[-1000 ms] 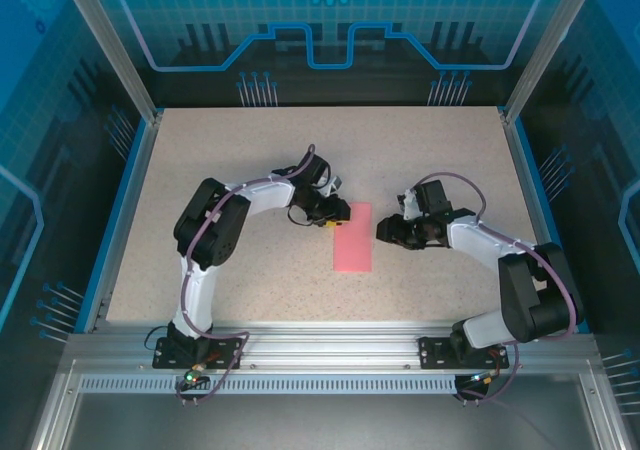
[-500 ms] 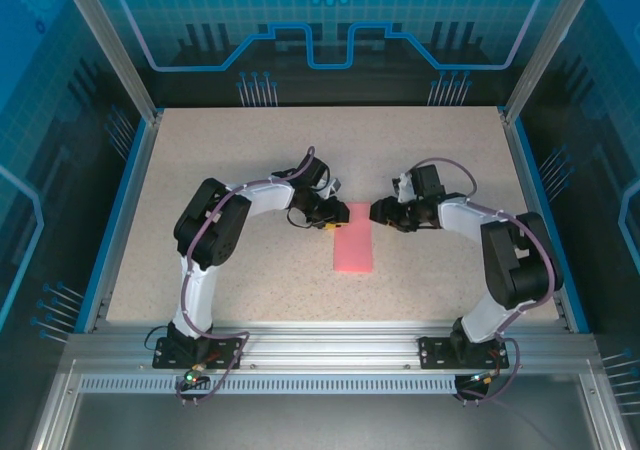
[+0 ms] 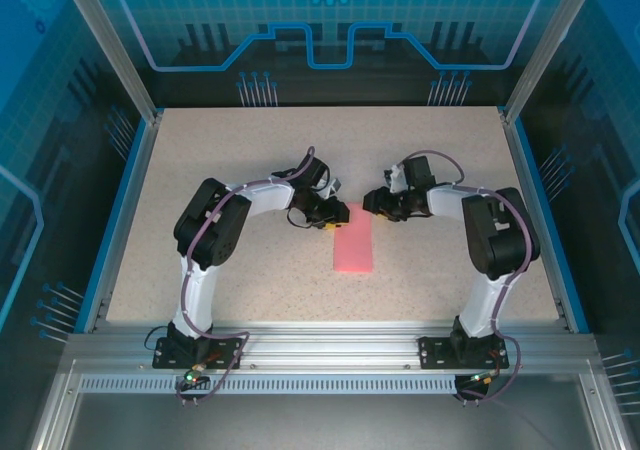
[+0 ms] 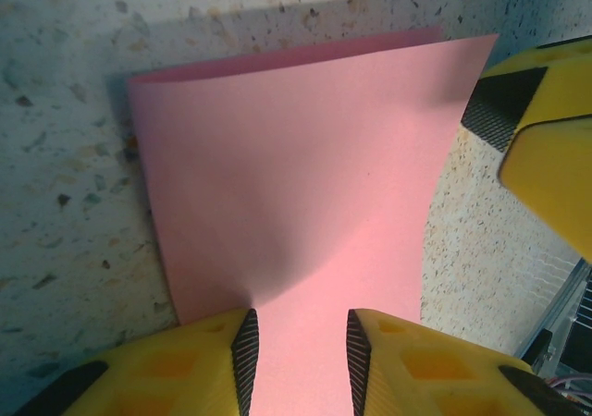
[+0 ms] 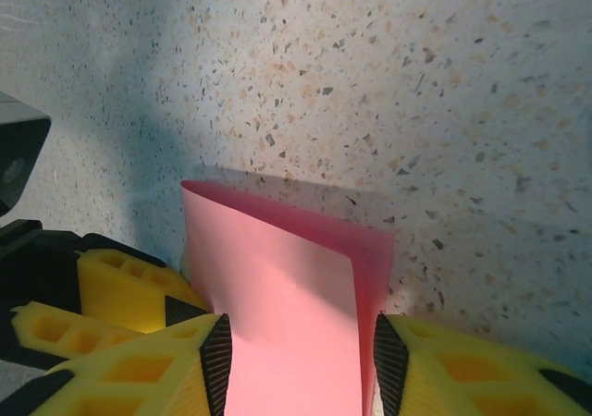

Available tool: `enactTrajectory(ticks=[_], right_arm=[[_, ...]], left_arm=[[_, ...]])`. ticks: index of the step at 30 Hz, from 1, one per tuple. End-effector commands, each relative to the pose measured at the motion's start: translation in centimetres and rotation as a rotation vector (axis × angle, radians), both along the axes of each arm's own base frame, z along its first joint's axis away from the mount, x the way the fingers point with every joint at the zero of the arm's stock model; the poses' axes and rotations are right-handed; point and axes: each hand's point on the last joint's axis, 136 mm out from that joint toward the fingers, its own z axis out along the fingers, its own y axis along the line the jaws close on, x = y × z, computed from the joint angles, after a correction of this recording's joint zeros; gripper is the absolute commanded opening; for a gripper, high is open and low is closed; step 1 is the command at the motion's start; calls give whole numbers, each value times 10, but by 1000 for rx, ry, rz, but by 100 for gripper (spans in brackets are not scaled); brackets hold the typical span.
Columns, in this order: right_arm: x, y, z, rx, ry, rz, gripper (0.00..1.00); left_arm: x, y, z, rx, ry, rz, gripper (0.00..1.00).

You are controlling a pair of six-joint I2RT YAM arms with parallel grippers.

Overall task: Fold a paper plane with a square sheet of paper (fold left side to right side)
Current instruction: Fold the triangle a second time at the center of the table.

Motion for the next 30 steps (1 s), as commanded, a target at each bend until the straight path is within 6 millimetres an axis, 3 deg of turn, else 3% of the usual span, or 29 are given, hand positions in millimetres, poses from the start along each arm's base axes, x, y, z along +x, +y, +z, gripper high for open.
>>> enactTrajectory(ticks=[1, 8, 17, 22, 30], right_arm=[[7, 11, 4, 48, -20, 36, 44], [2, 12, 1, 51, -1, 45, 36], [8, 5, 9, 35, -16, 47, 5], [18, -2, 15, 34, -12, 29, 4], [22, -5, 21, 42, 59, 26, 4]], left_arm=[[-10, 1, -6, 12, 27, 4, 35], [-5, -1, 12, -7, -30, -14, 36], [-10, 9, 66, 6, -262, -69, 48], [-36, 4, 81, 89, -412, -201, 55], [-85, -26, 87, 242, -562, -452, 63]])
